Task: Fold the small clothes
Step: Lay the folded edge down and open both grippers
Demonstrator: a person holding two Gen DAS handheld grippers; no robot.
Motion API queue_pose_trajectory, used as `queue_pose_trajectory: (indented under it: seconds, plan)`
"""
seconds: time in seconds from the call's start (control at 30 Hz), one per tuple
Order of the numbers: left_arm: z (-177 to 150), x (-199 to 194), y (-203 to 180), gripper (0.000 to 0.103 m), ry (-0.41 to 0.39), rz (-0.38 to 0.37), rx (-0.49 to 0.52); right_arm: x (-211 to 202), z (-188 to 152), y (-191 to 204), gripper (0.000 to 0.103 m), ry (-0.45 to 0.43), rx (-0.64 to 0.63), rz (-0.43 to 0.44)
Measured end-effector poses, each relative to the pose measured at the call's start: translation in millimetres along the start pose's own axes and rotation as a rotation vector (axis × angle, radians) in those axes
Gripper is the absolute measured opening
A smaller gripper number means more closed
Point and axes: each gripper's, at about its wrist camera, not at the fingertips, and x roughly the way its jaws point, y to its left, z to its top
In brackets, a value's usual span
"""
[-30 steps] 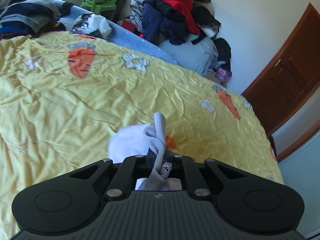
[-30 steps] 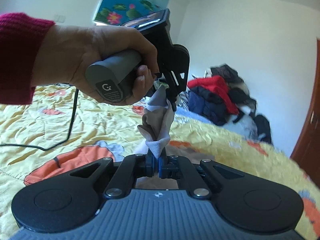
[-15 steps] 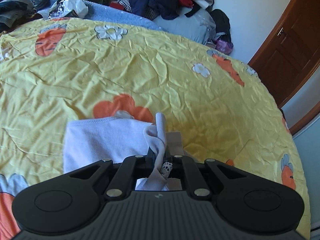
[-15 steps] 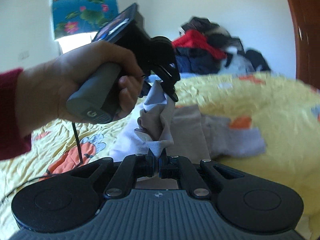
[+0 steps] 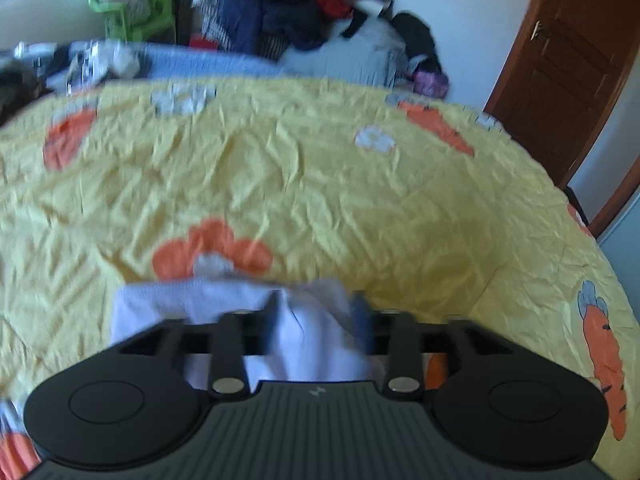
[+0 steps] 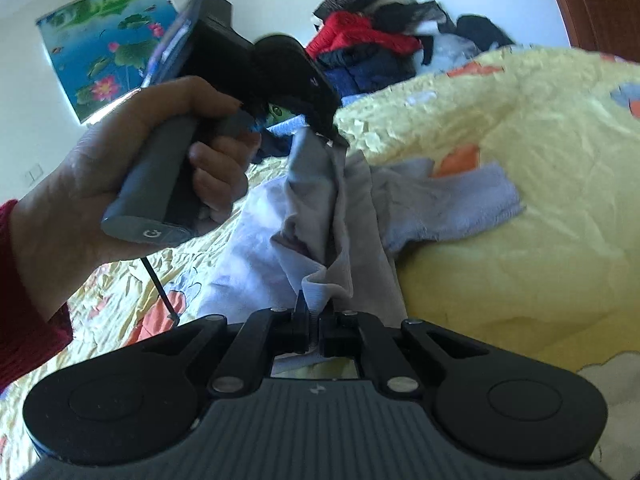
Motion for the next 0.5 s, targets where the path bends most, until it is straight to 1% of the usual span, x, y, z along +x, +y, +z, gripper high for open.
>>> queue_pose_trajectory:
  seconds: [0.03,0.07,0.13,0.2,0.27,0.33,0.4,0.43,0.5]
  plan:
    - [1.7,-3.8,-0.4,0.074,-0.027,0.006,0.0,1.2,-0.2,-2.1,0.006,0.009,0.014,0.003]
    - [3.5,-7.3,-0.4,0.078,-0.055,0.014,-0.003,1.3,-0.9,-2.9,0.009,0.018,0.027,0.009]
    - [6.4,-13.7,0.7,0.078,-0.094,0.044,0.013,1.2,-1.5,-7.7,0.021,0.023,0.064,0.017]
    - [6.5,-21.0,4.8,0.078,-0.116,0.07,0.032,0.0,-0.7,-13.2,0.025,0.03,0.09,0.018]
    - [2.0,-29.6,14.0,0.078,-0.13,0.091,0.04,-3.4,0.5,-18.9,0.033,0.034,0.114,0.025]
    - [-7.6,-39.8,27.6,0.078,-0.13,0.099,0.041,-11.7,1.6,-23.2,0.035,0.033,0.121,0.026]
    - [-20.9,-49.5,41.1,0.078,-0.125,0.093,0.048,-21.8,4.1,-30.3,0.036,0.029,0.132,0.027]
    - [-29.8,-55.5,48.4,0.078,-0.121,0.093,0.048,-29.7,5.9,-33.3,0.037,0.009,0.134,0.017]
    - [-47.7,-65.3,59.2,0.078,-0.116,0.089,0.05,-42.7,14.8,-28.7,0.037,-0.048,0.083,-0.045]
